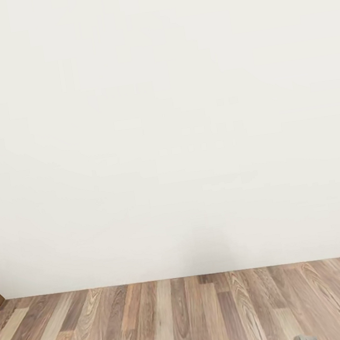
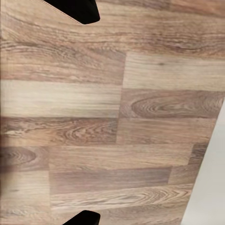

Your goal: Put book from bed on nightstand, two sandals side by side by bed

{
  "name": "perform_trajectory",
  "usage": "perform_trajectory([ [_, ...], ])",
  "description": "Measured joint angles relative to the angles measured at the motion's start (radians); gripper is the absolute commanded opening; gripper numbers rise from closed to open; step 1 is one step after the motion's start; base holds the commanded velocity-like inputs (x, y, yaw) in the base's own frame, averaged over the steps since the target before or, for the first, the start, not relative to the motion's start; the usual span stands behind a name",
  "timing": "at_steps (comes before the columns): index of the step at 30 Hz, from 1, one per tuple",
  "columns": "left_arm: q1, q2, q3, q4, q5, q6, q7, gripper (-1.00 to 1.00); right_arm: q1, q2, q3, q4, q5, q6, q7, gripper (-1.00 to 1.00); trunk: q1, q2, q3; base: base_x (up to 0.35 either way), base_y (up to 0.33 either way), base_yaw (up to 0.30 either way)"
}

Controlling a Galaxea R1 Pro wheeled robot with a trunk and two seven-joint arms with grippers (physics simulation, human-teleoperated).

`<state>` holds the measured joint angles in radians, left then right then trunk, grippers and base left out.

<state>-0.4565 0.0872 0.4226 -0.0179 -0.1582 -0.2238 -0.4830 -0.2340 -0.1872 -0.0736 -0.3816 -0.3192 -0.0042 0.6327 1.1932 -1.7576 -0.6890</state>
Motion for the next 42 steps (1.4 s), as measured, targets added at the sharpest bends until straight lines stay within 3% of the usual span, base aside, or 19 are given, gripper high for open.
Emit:
perform_trajectory([
  [19,0.0,0.0,0.0,0.0,0.0,0.0,0.0,1.0,0.0,0.0,-0.001,0.0,0.0,0.0,0.0,1.0,0.0,0.0,0.0,0.327,0.0,-0.042],
  [32,0.0,0.0,0.0,0.0,0.0,0.0,0.0,1.0,0.0,0.0,0.0,-0.001,0.001,0.0,0.0,1.0,0.0,0.0,0.004,0.087,0.0,-0.194],
  [42,0.0,0.0,0.0,0.0,0.0,0.0,0.0,1.0,0.0,0.0,-0.001,0.0,0.001,0.0,0.0,1.0,0.0,0.0,0.005,0.297,0.0,-0.049],
])
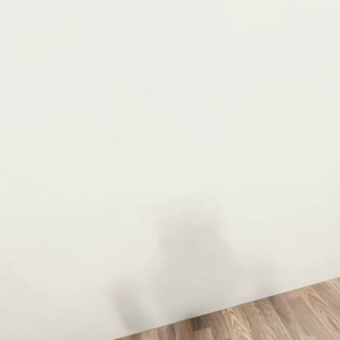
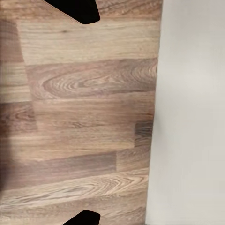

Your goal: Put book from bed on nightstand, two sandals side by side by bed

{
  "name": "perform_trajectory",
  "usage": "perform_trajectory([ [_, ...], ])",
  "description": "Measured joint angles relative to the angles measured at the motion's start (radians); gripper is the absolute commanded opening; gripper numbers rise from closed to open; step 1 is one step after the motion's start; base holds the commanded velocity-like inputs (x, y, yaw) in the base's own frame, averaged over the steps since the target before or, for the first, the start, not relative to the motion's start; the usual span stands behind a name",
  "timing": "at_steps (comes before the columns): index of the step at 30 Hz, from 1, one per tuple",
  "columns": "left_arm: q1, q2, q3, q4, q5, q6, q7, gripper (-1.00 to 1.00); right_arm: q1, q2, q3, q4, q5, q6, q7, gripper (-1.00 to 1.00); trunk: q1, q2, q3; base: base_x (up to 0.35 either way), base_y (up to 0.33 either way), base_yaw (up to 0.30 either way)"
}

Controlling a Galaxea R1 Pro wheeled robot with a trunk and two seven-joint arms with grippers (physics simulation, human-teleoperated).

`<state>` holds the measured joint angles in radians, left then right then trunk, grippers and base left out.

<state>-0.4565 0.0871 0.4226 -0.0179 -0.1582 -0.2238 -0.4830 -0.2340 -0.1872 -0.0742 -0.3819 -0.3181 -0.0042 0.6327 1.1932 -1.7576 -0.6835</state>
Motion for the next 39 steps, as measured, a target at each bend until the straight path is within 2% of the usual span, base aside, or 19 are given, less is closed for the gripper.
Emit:
perform_trajectory([
  [14,0.0,0.0,0.0,0.0,0.0,0.0,0.0,1.0,0.0,0.0,0.0,0.0,0.0,0.0,0.0,1.0,0.0,0.0,0.0,0.315,0.0,-0.057],
  [28,0.0,0.0,0.0,0.0,0.0,0.0,0.0,1.0,0.0,0.0,0.0,0.0,0.0,0.0,0.0,1.0,0.001,0.0,0.0,0.04,0.0,-0.285],
  [39,0.0,0.0,0.0,0.0,0.0,0.0,0.0,1.0,0.0,0.0,0.0,0.0,0.0,0.0,0.0,1.0,0.001,0.0,0.0,0.15,0.0,-0.3],
])
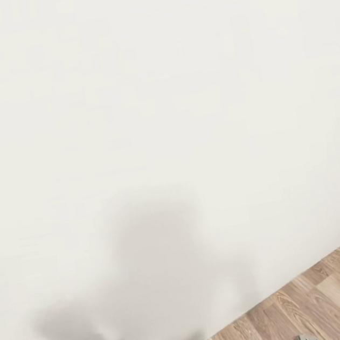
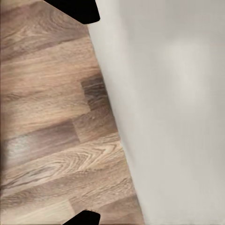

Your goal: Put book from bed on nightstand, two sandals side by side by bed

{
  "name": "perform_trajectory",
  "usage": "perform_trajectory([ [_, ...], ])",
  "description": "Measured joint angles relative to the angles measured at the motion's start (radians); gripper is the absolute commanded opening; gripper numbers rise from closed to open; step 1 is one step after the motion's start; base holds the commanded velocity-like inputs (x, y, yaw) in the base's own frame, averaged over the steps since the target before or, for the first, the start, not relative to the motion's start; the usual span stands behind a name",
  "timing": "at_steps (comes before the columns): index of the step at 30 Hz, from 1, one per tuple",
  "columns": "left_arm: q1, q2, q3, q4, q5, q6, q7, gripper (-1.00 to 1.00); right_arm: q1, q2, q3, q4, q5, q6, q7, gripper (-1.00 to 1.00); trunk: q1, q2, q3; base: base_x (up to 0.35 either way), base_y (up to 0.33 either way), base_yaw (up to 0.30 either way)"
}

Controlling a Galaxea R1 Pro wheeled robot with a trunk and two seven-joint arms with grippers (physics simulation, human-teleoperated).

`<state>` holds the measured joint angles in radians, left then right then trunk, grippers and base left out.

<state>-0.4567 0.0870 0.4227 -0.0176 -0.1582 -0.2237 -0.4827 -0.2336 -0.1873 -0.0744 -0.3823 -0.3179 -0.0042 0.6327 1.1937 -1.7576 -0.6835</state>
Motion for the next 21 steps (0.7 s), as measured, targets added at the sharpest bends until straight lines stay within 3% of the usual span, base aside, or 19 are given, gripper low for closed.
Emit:
perform_trajectory([
  [21,0.0,0.0,0.0,0.0,0.0,0.0,0.0,1.0,0.0,0.0,-0.001,0.0,0.0,0.0,0.0,1.0,0.0,0.0,0.0,0.002,0.0,-0.3],
])
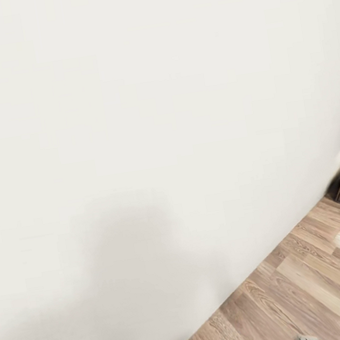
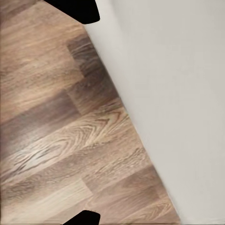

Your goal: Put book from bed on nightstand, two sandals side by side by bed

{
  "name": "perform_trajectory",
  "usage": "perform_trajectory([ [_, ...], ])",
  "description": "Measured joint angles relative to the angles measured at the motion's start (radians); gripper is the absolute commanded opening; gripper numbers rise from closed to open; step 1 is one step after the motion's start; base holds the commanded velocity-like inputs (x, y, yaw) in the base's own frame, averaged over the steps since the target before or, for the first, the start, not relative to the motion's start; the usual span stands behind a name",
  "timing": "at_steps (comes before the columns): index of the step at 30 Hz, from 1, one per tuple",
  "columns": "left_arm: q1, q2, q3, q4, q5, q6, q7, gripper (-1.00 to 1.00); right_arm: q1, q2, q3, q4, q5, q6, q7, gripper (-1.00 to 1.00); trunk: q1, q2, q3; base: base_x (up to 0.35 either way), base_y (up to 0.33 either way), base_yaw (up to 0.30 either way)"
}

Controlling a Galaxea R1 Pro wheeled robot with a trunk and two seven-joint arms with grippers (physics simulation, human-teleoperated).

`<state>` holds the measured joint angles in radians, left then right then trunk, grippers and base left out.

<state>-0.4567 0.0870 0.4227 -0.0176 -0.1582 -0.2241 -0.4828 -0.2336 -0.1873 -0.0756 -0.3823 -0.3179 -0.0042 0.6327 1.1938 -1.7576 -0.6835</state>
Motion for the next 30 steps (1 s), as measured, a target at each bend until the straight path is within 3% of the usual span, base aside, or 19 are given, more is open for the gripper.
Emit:
perform_trajectory([
  [30,0.0,0.0,0.0,0.0,0.0,0.0,0.0,1.0,0.0,0.0,0.0,0.0,0.002,0.0,-0.001,1.0,0.0,0.0,0.0,0.0,0.0,-0.297],
])
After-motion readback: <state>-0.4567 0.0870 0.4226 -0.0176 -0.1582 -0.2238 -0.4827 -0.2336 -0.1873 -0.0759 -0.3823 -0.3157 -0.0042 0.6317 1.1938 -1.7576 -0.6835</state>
